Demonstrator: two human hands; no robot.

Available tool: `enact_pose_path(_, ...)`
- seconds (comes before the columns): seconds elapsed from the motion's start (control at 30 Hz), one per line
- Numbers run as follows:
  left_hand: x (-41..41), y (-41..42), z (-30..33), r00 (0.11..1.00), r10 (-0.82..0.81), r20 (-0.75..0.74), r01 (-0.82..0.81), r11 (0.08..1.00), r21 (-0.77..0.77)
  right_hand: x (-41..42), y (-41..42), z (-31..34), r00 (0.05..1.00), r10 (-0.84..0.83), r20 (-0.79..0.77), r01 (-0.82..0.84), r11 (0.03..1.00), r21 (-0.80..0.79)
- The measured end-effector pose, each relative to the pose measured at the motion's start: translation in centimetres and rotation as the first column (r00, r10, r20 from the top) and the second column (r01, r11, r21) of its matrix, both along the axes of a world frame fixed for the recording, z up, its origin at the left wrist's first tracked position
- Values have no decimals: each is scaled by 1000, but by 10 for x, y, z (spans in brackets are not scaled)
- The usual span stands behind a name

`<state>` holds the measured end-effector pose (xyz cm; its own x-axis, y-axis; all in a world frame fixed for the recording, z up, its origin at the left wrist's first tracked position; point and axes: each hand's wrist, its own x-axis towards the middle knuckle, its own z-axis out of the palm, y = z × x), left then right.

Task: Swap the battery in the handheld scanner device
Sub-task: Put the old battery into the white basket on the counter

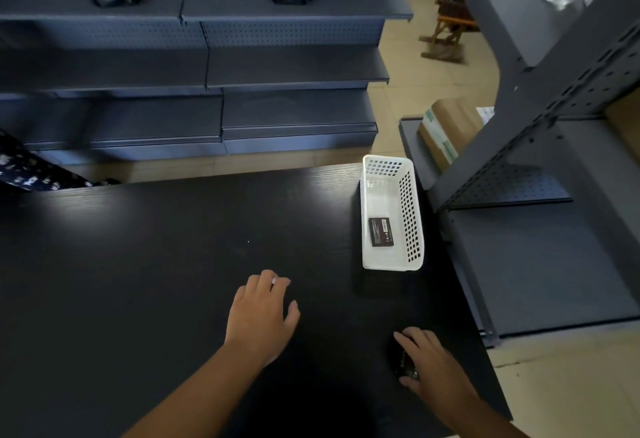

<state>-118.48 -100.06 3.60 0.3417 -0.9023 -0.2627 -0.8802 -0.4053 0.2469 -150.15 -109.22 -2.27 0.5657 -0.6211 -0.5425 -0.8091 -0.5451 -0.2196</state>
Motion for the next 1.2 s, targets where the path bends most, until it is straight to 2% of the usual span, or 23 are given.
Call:
enact_pose_path(0.17, 9, 11, 5, 1000, 27, 2, -27, 1000, -3, 6, -2, 5, 998, 49, -26, -50, 998, -23)
enact_pose_path(0.37, 17, 32, 12, 997, 81, 2, -81, 996, -30, 20, -1, 25, 994, 92, 50, -88, 992, -86)
enact_pose_path(0.6, 26, 79, 21, 989, 149, 1, -149, 986, -74, 67, 9, 63, 940, 314, 132, -293, 943, -156)
enact_pose_path(0.67, 26, 98, 27, 982, 190, 0, -190, 978, -89, 89, 14, 73, 895, 419, 150, -392, 902, -180)
enact_pose_path(0.73, 28, 111, 30, 977, 213, -15, -214, 971, -109, 110, 20, 81, 878, 452, 159, -430, 889, -155)
enact_pose_path(0.87, 38, 162, 50, 955, 298, 11, -294, 948, -125, 164, 44, 97, 790, 560, 251, -520, 828, -210)
enact_pose_path(0.97, 44, 208, 61, 921, 386, 52, -377, 918, -124, 204, 77, 109, 693, 664, 281, -609, 748, -264)
enact_pose_path(1.2, 66, 297, 73, 840, 542, 33, -534, 835, -136, 290, 159, 144, 540, 797, 270, -726, 604, -330)
